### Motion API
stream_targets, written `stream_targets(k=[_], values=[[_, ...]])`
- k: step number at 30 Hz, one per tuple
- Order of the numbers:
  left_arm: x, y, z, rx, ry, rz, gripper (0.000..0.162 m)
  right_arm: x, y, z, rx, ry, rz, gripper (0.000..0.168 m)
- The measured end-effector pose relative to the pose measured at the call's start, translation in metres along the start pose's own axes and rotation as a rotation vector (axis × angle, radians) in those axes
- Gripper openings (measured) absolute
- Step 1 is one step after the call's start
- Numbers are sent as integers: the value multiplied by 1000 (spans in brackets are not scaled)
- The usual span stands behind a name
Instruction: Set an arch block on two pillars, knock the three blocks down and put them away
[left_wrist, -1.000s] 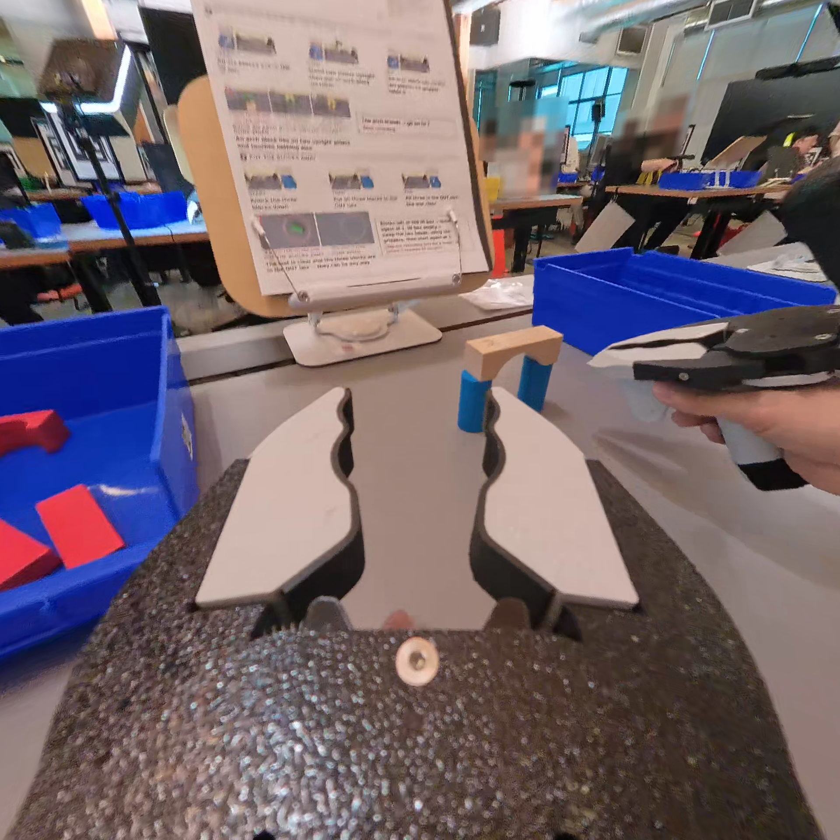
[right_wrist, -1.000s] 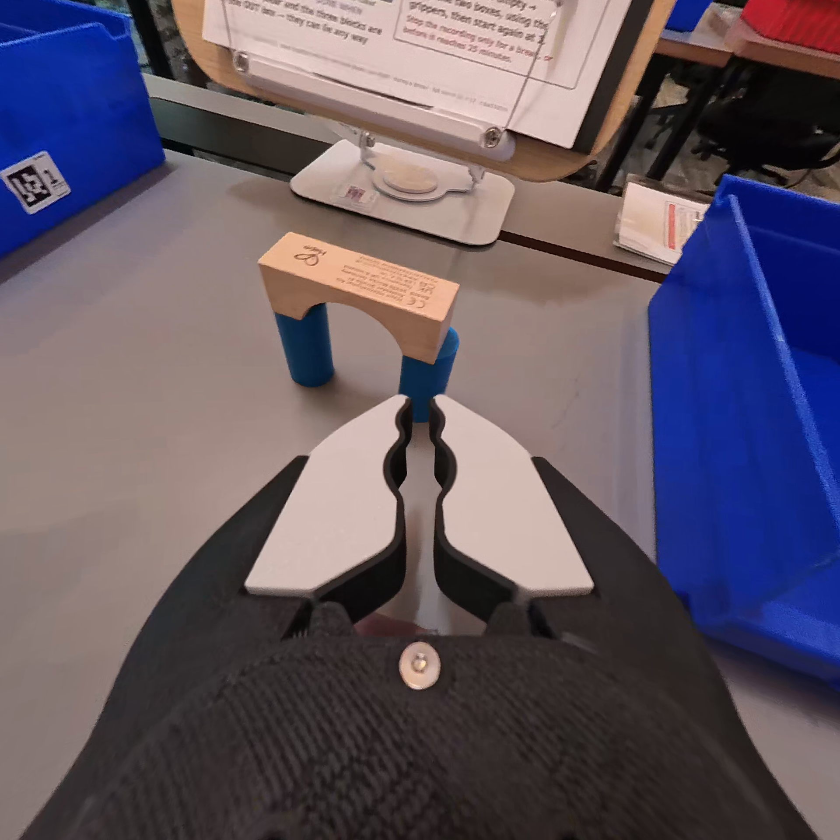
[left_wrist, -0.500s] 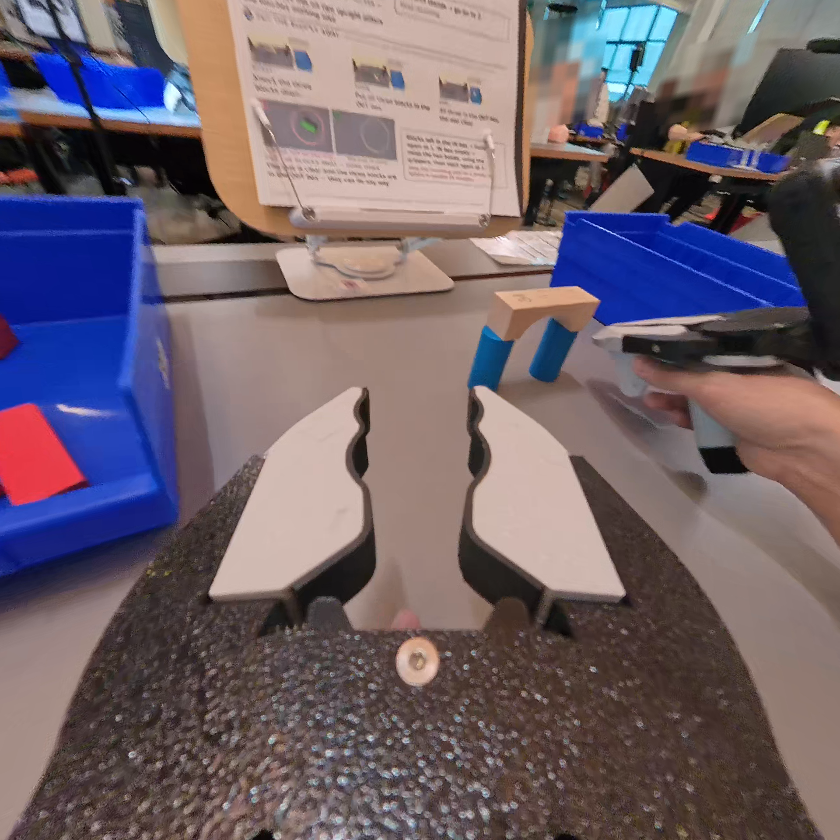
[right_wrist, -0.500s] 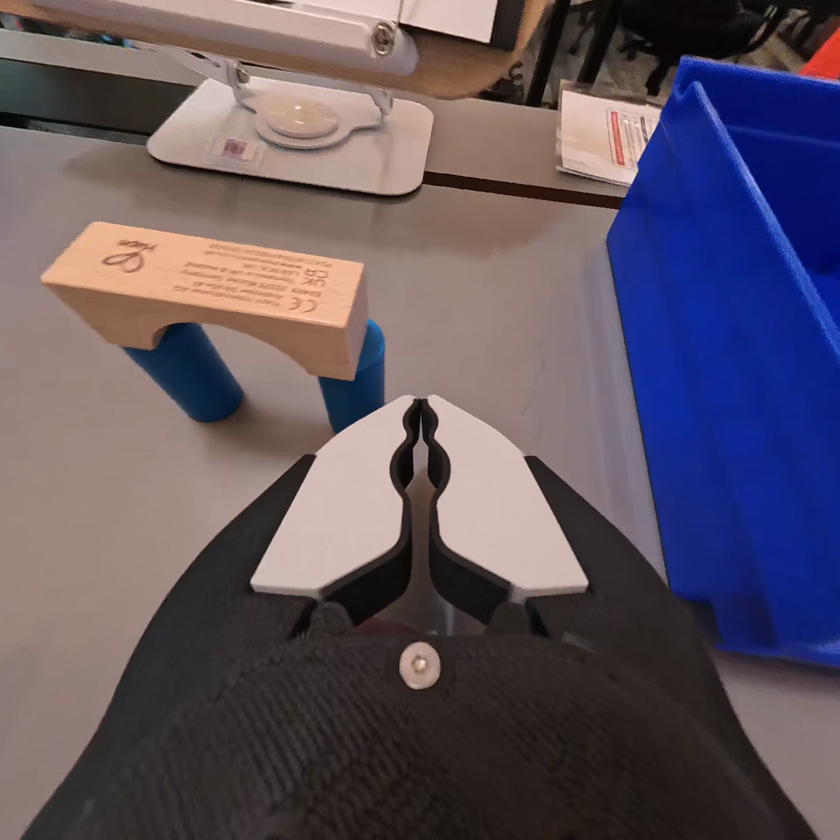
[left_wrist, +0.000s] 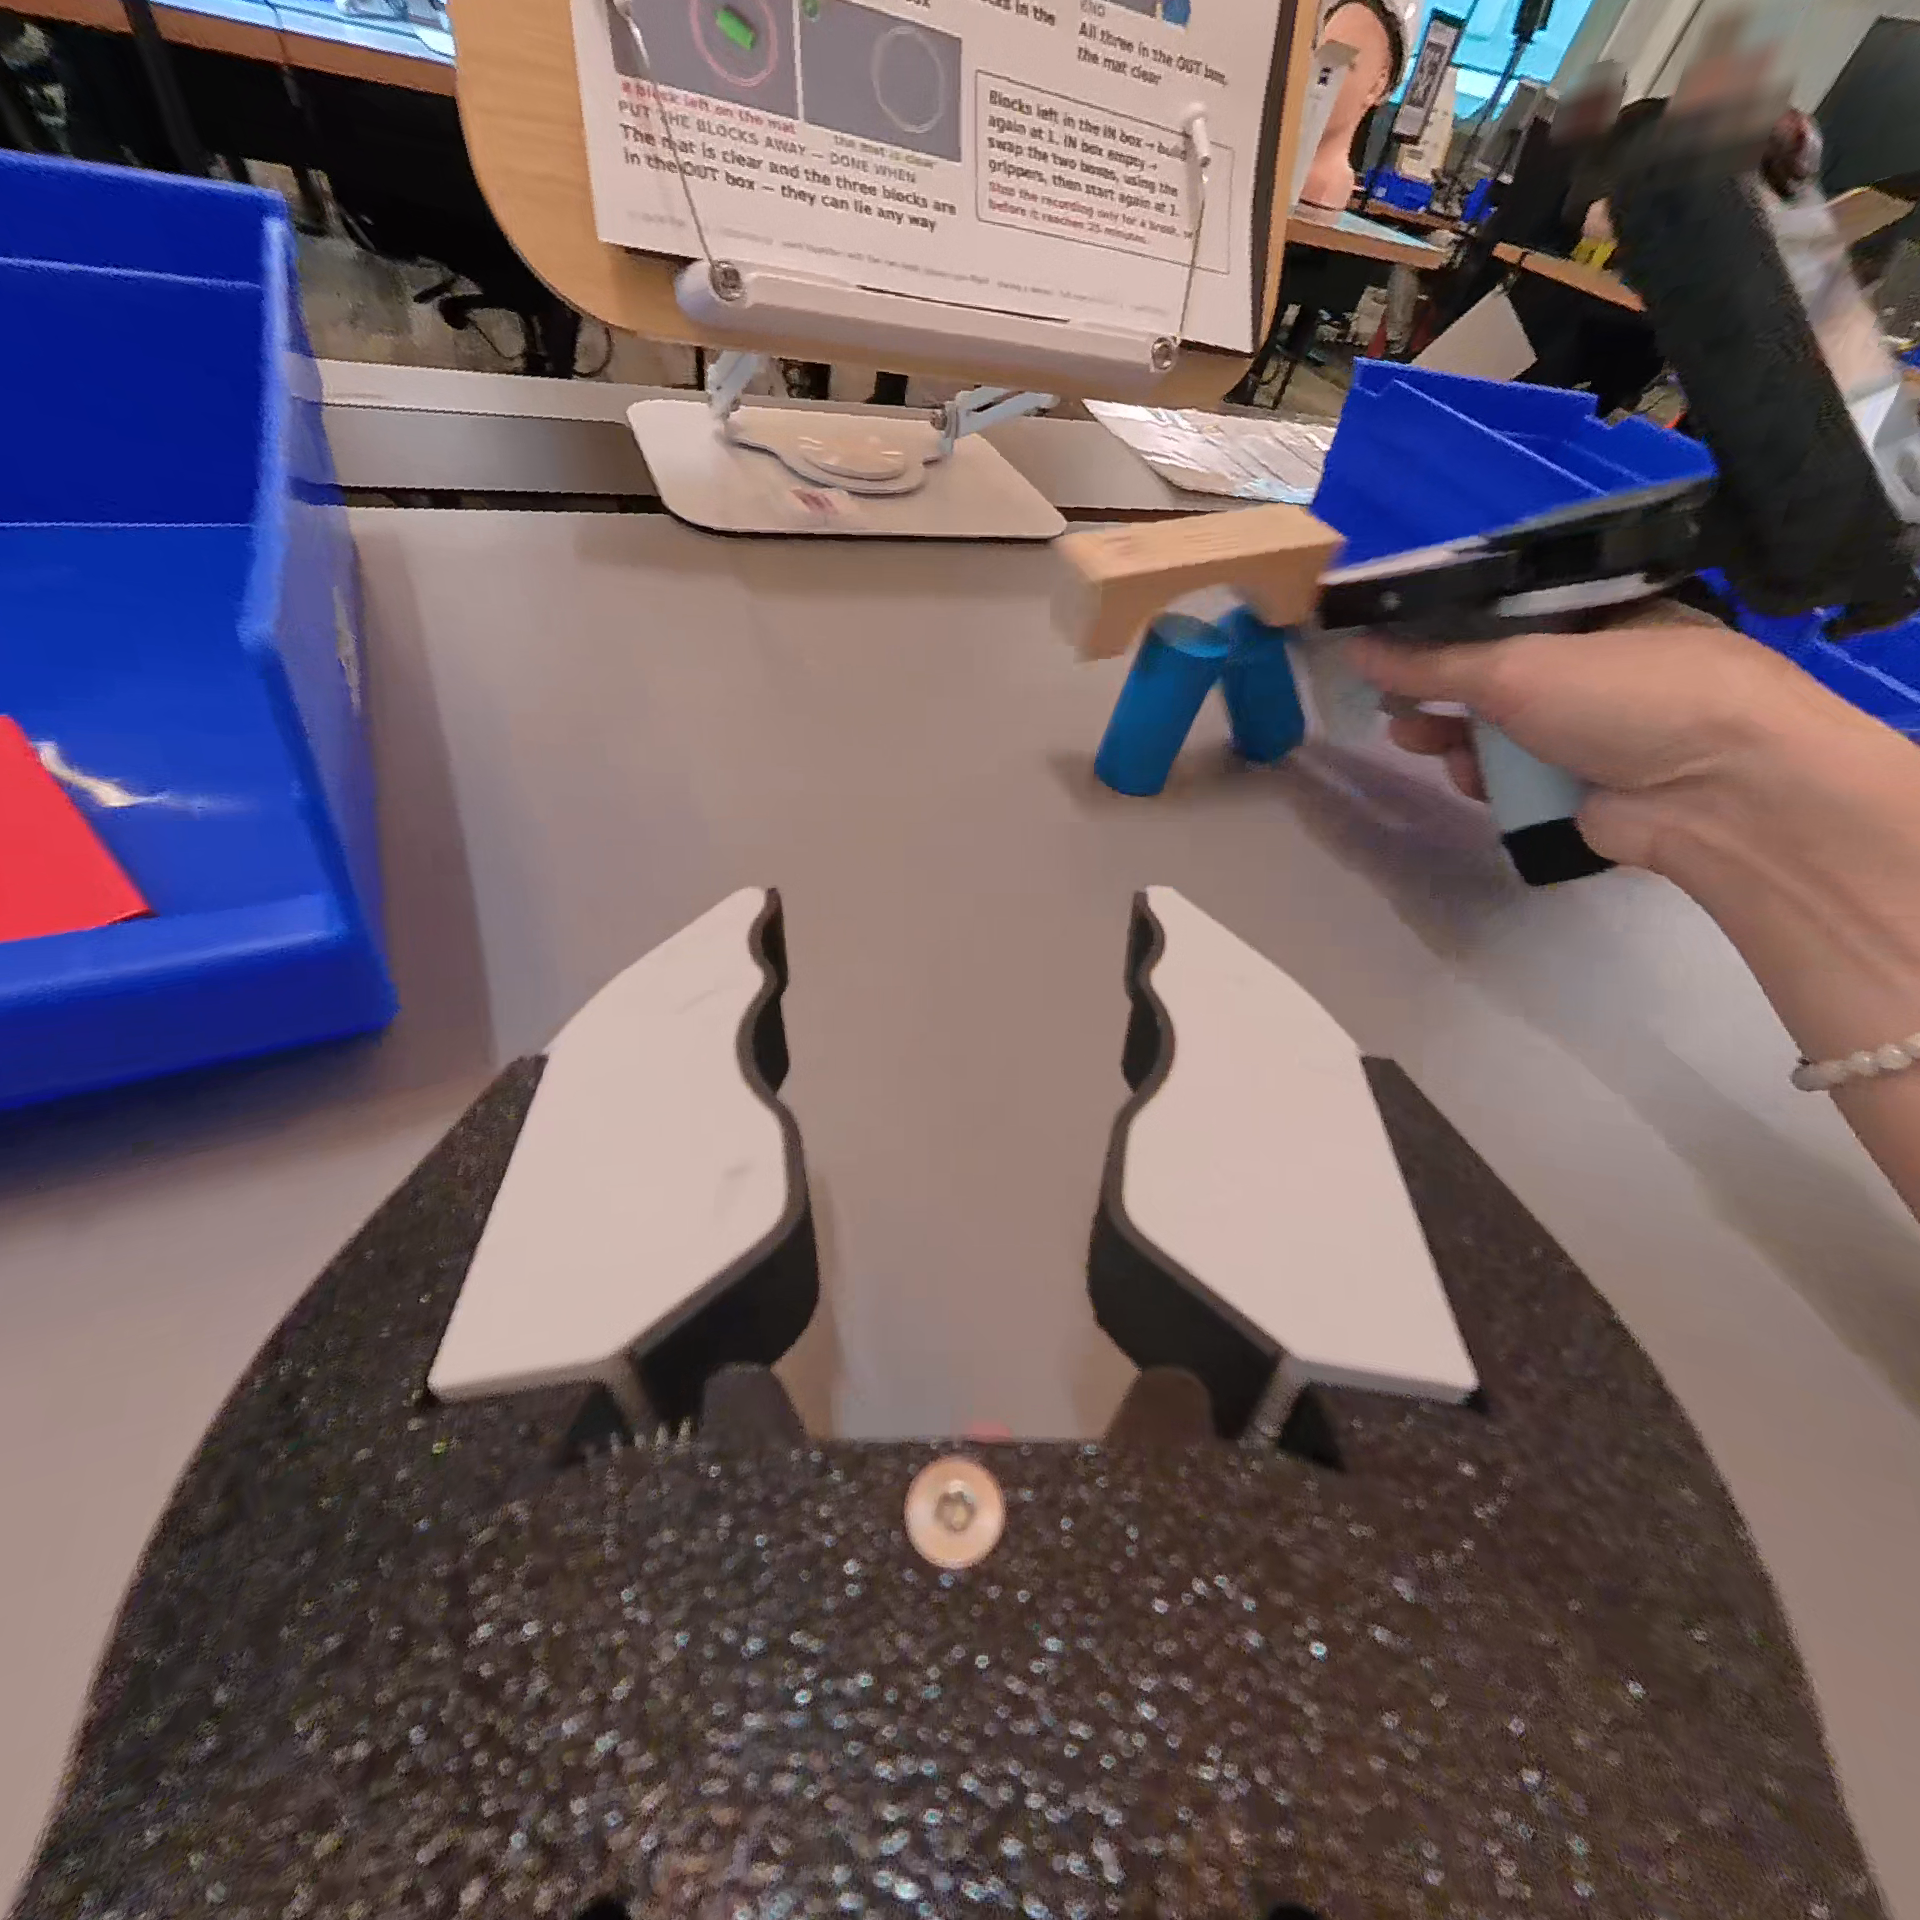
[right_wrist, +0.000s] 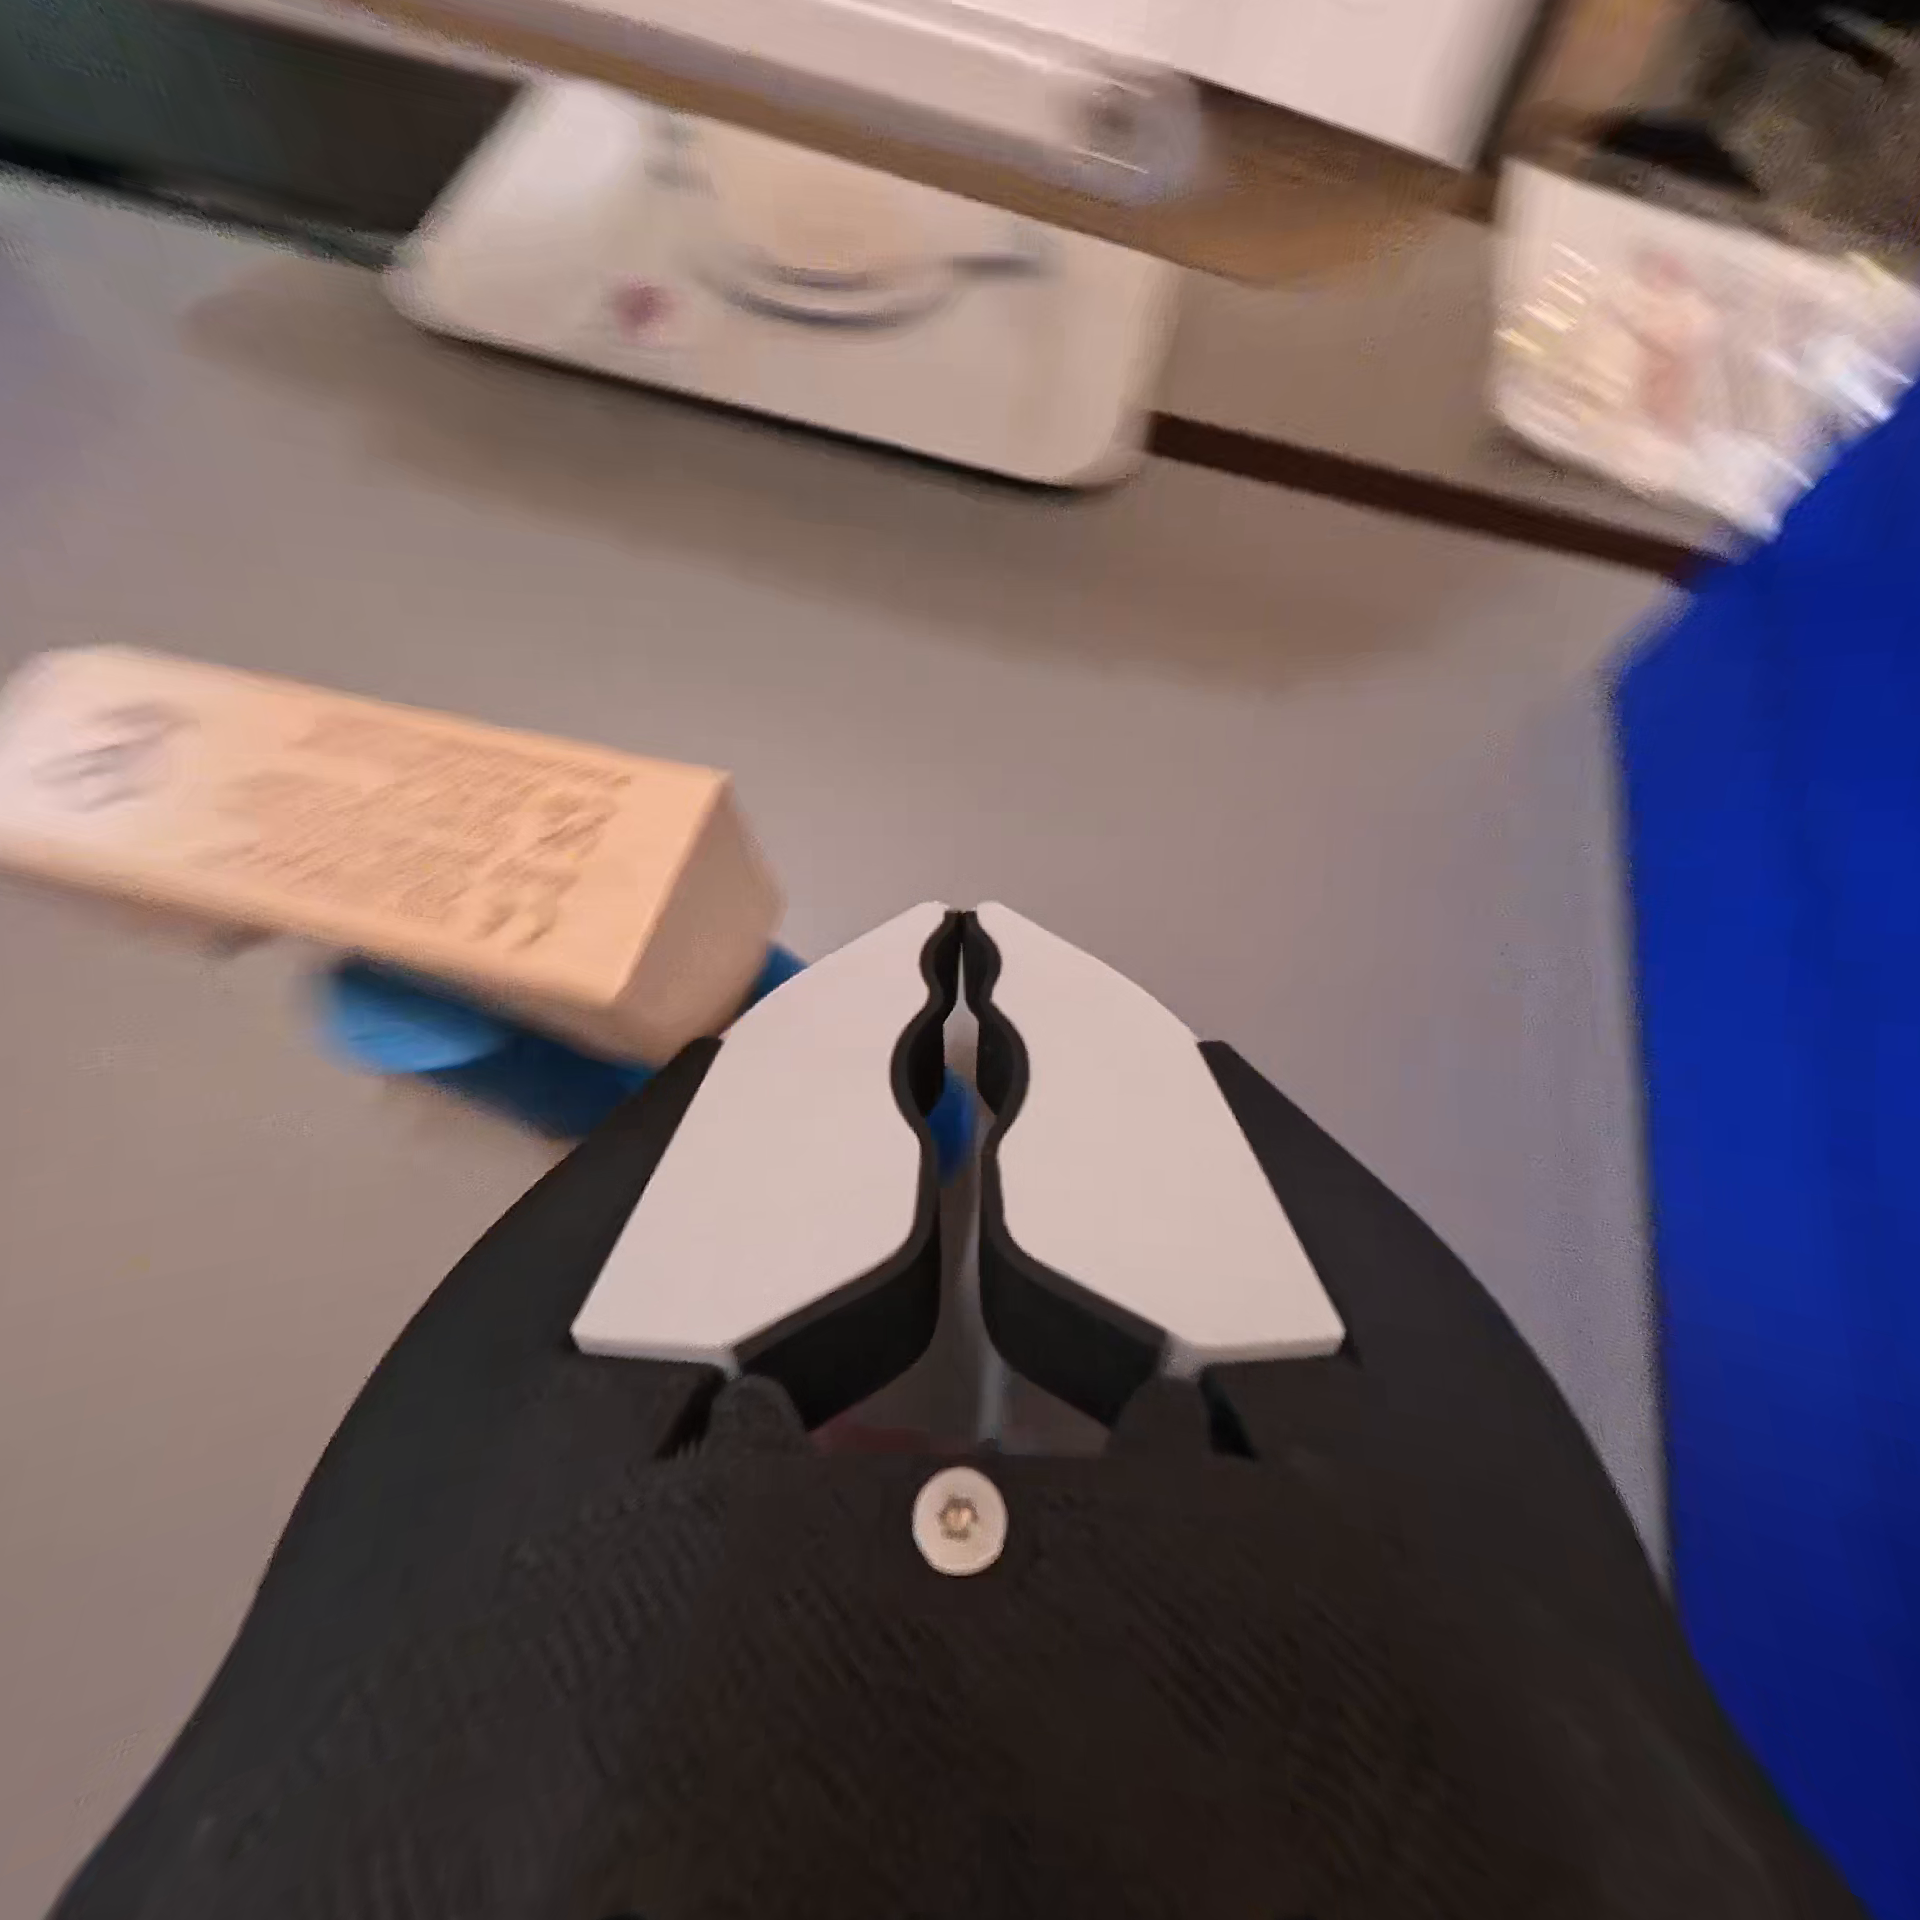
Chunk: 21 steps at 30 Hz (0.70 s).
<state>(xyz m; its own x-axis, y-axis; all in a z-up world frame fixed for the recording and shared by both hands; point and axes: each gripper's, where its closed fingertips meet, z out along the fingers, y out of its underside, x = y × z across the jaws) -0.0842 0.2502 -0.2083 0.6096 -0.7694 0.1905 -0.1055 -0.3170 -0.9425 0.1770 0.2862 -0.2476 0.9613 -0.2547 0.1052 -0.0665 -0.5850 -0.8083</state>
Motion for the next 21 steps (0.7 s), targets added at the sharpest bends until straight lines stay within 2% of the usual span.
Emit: stream_targets(k=[1,3,5,9,13,15,16,18,21], values=[[3,1,2,-3,15,-3,62,-29,-9,-2,30,-104,-101,0],[8,4,3,-16,29,8,62,-70,-19,-11,84,-221,-277,0],[7,8,3,-30,17,27,63,-85,-21,-21,84,-252,-334,0],[2,10,0,-32,-1,37,66,-73,-32,-37,111,-212,-348,0],[-6,10,-4,-22,-8,3,69,-37,-44,-49,148,-126,-416,0],[-9,8,-6,-12,-9,-12,70,-15,-46,-46,135,-95,-474,8],[-10,7,-7,-6,-10,-17,70,-12,-43,-43,111,-134,-496,12],[-12,6,-10,5,-10,-24,71,-18,-34,-36,61,-283,-535,21],[-13,7,-12,6,-5,-33,72,-31,-25,-22,-2,-462,-670,48]])
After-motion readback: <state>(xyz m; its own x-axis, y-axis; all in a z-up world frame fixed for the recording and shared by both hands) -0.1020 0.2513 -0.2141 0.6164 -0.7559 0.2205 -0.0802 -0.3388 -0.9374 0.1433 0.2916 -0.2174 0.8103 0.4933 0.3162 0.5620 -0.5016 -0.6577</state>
